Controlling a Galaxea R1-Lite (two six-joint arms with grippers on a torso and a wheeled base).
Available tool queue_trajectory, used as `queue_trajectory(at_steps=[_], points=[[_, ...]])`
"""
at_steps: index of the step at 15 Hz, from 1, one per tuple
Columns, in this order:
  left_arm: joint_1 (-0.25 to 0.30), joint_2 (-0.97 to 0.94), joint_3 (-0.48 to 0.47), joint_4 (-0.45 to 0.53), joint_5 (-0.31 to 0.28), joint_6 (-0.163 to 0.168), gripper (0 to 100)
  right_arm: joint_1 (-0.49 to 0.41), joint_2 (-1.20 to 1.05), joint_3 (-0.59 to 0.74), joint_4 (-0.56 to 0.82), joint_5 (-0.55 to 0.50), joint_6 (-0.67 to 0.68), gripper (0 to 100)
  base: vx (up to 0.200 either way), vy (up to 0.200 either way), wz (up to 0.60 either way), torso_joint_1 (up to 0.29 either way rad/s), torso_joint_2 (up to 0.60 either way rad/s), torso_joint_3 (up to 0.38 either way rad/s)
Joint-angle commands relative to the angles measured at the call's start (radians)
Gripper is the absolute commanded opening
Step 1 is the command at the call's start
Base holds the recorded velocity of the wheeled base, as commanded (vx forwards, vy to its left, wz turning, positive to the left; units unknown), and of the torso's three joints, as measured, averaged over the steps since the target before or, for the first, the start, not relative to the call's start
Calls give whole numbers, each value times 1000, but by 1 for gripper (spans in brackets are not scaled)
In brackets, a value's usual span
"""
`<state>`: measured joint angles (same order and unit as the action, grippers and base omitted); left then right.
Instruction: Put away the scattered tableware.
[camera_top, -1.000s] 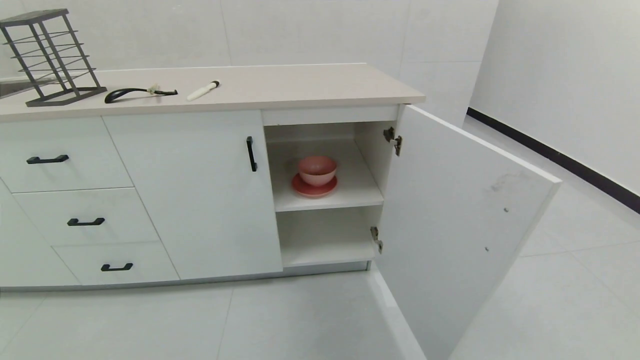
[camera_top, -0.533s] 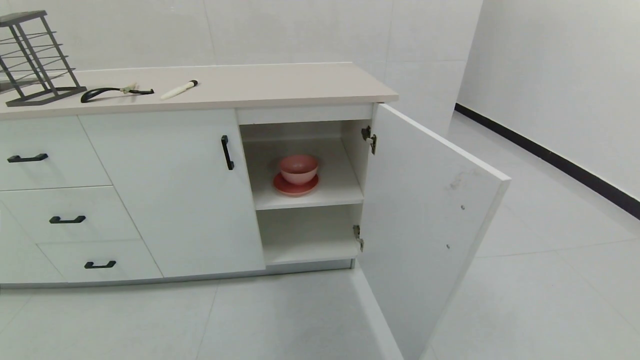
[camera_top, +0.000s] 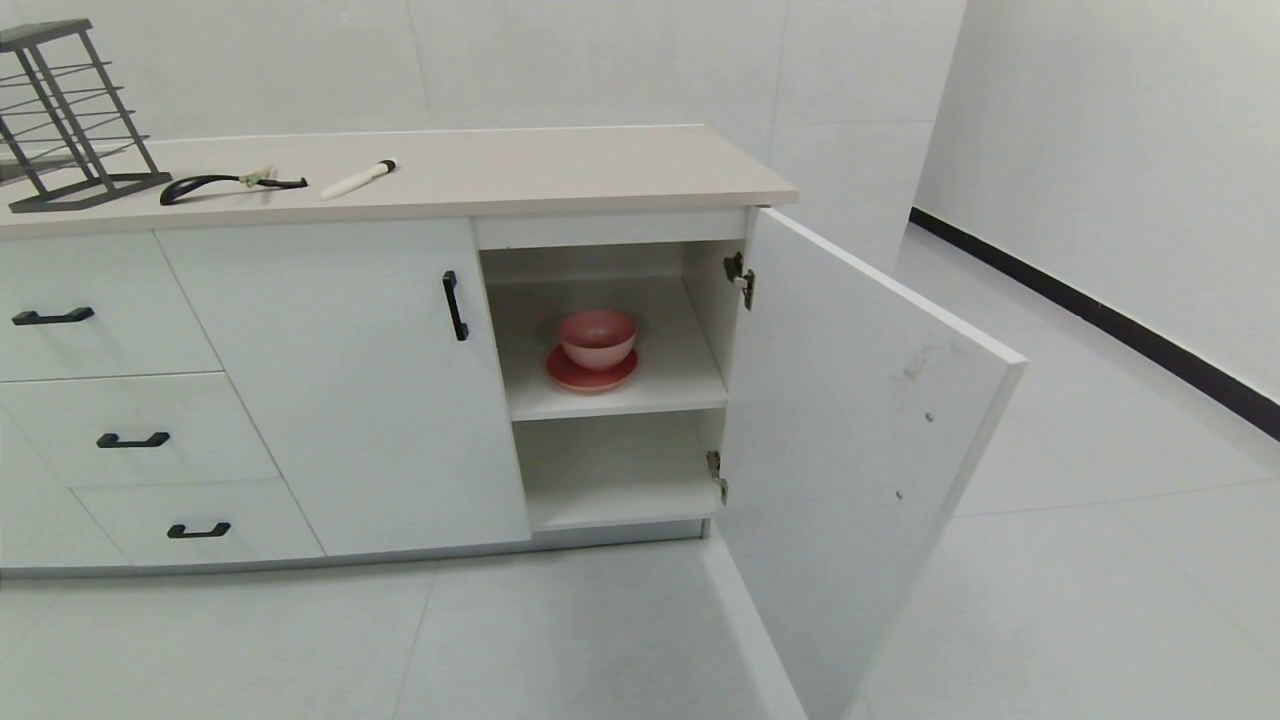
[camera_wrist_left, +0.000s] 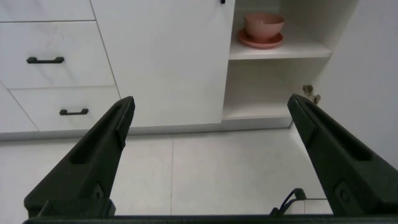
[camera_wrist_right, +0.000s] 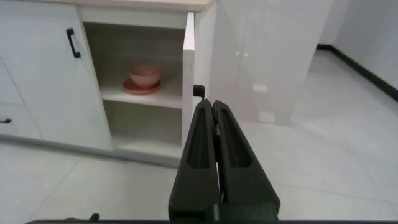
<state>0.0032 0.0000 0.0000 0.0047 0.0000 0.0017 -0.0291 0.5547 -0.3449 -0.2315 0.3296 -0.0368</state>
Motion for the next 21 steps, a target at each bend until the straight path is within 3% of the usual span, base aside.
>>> queue_trajectory(at_steps=[1,3,12,21], points=[[0,0,0,0,0,0,100,72,464,-5,-261,29,-26,0,0,0,0,0,0,0],[0,0,0,0,0,0,100,110,568,-5,-347,29,-64,0,0,0,0,0,0,0],[0,0,0,0,0,-2,100,69,907,-9,-718,28,-78,0,0,0,0,0,0,0],[0,0,0,0,0,-2,100,106,969,-26,-775,28,-80,0,0,0,0,0,0,0]])
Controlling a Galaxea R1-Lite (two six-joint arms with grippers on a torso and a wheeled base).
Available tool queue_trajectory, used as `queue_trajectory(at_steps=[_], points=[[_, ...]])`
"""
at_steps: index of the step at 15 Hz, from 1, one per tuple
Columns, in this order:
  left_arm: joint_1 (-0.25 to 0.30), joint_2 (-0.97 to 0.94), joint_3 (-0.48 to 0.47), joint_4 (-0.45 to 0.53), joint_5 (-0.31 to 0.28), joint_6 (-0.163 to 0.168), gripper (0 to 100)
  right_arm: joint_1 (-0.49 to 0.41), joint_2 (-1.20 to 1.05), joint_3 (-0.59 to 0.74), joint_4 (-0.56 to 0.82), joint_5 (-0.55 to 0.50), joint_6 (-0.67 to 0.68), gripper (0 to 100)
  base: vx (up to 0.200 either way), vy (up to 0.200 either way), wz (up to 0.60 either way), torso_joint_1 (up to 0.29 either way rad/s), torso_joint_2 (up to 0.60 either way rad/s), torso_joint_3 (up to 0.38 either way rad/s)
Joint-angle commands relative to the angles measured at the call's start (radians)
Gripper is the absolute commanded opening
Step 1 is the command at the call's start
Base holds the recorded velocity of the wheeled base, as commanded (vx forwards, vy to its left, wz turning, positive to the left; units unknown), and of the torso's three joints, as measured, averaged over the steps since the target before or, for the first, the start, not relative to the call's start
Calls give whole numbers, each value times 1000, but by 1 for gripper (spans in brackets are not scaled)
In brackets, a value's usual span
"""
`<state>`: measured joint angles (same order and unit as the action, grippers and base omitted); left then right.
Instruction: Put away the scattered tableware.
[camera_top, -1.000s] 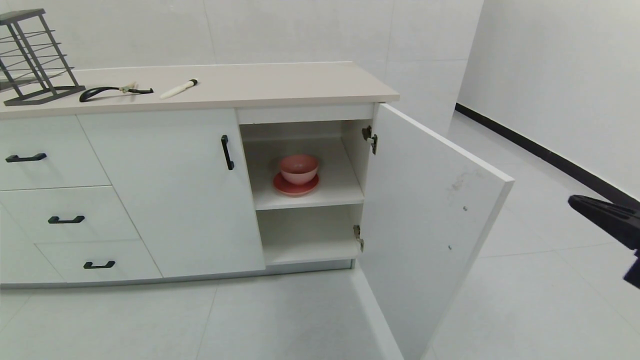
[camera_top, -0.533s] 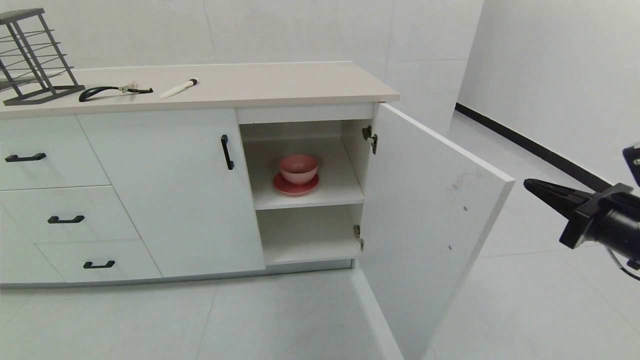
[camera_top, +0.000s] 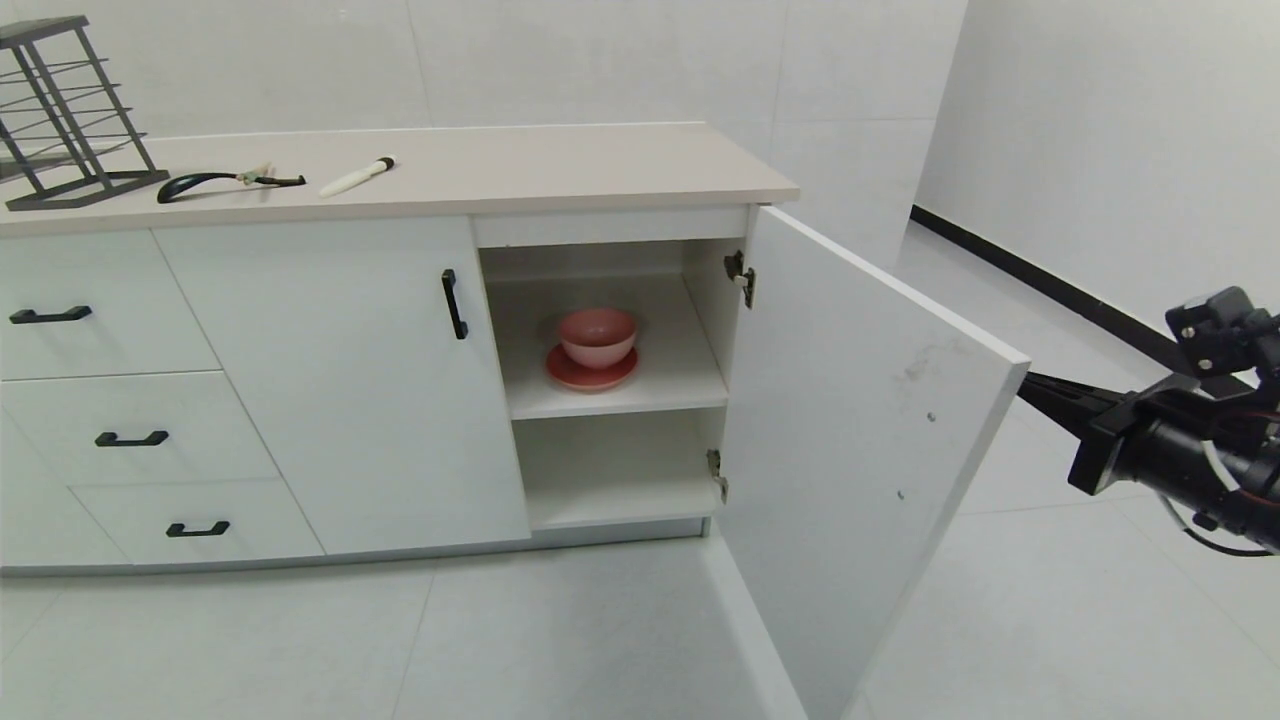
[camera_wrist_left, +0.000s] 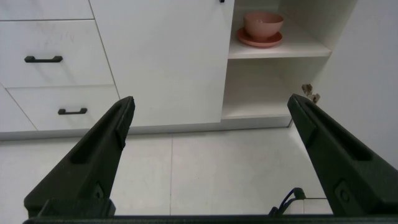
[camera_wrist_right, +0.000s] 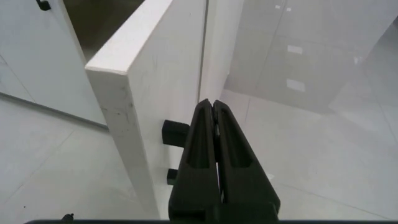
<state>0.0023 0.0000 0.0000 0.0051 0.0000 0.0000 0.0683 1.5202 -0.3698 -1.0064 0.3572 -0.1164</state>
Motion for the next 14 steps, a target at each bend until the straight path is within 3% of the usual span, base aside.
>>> queue_trajectory(at_steps=[1,8,14], points=[[1,0,0,1,0,0,100,15,5,-1,-6,0,0,0,0,0,0,0,0,0],[1,0,0,-1,0,0,100,77,11,9,-35,2,-2,0,0,0,0,0,0,0],[1,0,0,-1,0,-2,100,203,5,22,-35,-1,-3,0,0,0,0,0,0,0]])
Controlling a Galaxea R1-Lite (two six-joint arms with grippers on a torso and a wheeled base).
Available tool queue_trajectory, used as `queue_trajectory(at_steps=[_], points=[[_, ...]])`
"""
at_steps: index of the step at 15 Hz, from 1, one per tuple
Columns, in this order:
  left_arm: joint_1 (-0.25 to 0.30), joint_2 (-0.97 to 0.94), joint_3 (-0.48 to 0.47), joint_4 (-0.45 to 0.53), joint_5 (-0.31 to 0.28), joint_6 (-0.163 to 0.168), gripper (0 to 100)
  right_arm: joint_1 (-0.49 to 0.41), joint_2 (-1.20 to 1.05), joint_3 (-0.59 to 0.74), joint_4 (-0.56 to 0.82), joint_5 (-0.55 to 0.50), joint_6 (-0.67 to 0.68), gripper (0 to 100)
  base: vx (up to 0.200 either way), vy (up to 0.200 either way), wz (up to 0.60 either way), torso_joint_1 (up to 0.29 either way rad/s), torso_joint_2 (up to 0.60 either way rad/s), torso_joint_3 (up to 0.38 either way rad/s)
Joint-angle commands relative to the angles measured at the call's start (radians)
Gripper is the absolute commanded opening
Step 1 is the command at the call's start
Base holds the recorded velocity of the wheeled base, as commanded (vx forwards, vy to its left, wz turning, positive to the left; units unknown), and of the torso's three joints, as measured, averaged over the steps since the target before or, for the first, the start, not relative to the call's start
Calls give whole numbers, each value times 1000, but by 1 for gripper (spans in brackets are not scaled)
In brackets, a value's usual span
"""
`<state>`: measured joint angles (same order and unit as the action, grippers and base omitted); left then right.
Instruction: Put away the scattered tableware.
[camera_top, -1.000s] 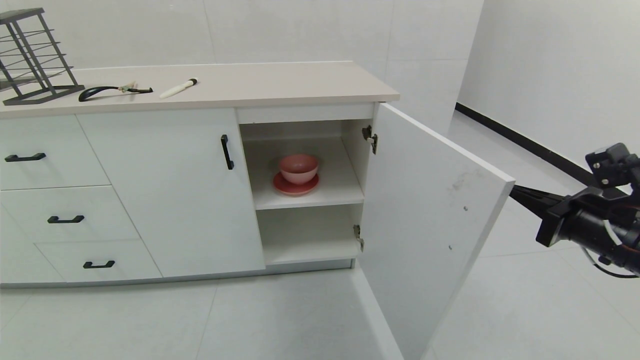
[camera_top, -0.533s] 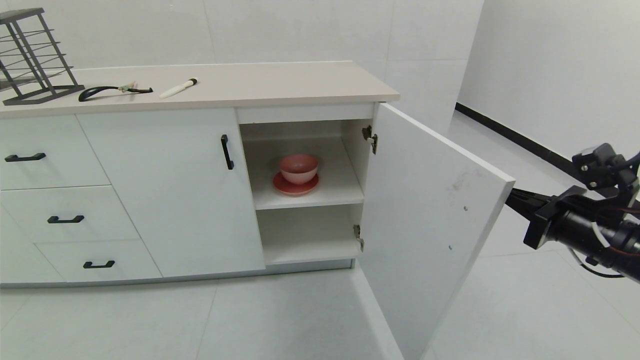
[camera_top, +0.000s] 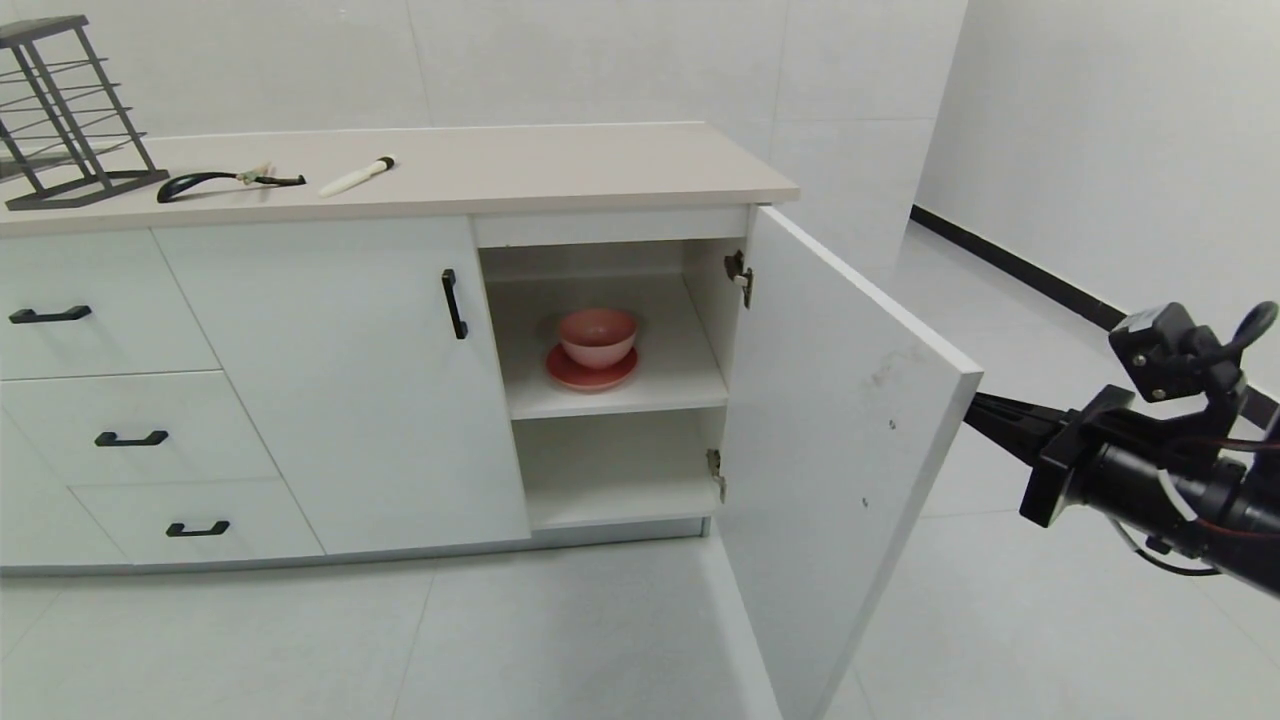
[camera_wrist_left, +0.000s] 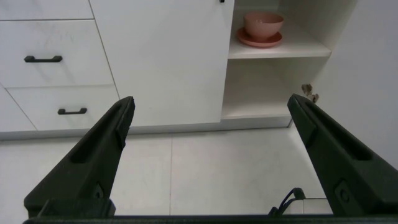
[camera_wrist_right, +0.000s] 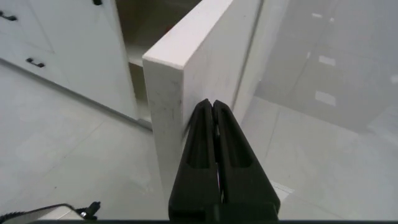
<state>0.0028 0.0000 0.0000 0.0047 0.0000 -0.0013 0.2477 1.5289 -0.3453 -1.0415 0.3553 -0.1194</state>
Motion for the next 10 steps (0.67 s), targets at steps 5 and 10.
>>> queue_trajectory(at_steps=[5,10], points=[[0,0,0,1,0,0,100,110,20,-27,-2,1,1,0,0,0,0,0,0,0],[0,0,0,0,0,-2,100,202,169,-101,-86,-3,1,0,0,0,0,0,0,0]])
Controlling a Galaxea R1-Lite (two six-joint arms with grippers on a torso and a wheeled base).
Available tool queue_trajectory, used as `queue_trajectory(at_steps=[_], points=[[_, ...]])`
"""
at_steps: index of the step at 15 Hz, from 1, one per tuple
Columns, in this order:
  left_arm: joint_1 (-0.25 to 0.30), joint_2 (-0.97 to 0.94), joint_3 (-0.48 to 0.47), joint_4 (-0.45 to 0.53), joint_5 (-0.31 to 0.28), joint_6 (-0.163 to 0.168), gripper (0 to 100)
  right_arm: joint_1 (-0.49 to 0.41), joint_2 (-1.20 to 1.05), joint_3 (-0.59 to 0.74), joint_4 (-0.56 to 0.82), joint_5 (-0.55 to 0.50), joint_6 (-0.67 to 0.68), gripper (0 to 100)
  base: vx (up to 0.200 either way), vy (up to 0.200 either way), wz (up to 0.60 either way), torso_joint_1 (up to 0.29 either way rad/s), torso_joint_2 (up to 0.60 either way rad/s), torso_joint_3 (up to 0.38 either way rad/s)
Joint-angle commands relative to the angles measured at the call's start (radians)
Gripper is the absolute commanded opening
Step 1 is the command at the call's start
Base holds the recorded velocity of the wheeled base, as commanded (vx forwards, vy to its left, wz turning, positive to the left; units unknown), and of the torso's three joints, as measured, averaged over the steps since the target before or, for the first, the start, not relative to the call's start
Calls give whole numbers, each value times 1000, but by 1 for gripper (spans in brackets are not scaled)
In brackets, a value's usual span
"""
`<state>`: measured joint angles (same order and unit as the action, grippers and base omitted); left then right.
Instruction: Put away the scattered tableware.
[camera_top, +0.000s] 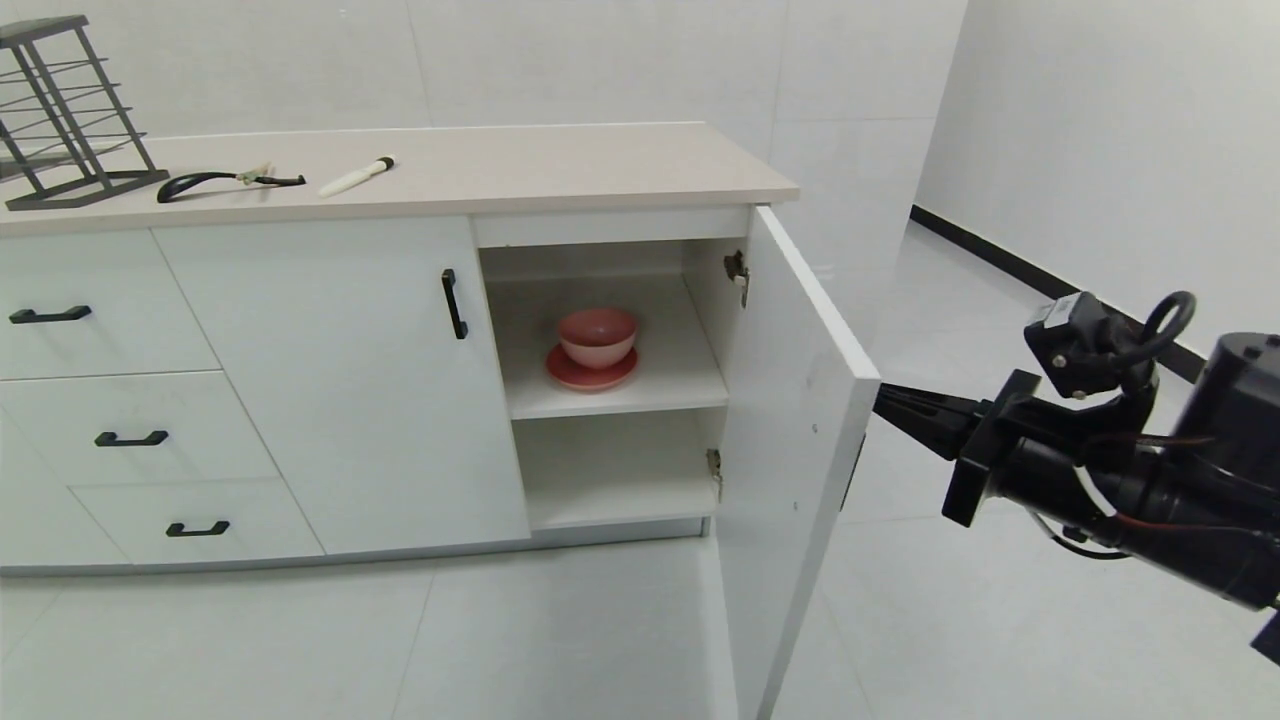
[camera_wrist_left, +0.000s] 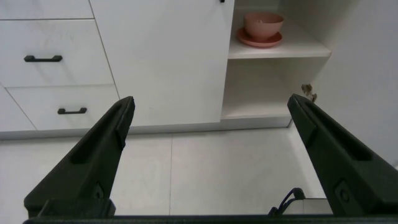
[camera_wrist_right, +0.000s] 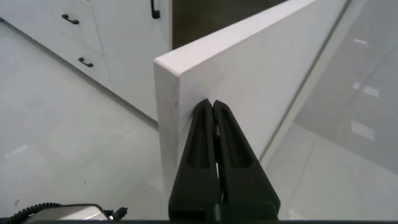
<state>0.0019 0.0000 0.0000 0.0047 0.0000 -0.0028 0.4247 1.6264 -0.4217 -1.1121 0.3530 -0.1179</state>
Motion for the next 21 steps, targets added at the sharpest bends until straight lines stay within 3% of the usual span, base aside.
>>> queue_trajectory(at_steps=[1,7,18,21], points=[[0,0,0,0,0,0,100,34,96,-35,-26,0,0,0,0,0,0,0,0,0],[0,0,0,0,0,-2,100,103,198,-138,-38,0,1,0,0,0,0,0,0,0],[0,0,0,0,2,-6,100,115,306,-275,-43,1,1,0,0,0,0,0,0,0],[0,0,0,0,2,-6,100,137,371,-307,-104,0,4,0,0,0,0,0,0,0]])
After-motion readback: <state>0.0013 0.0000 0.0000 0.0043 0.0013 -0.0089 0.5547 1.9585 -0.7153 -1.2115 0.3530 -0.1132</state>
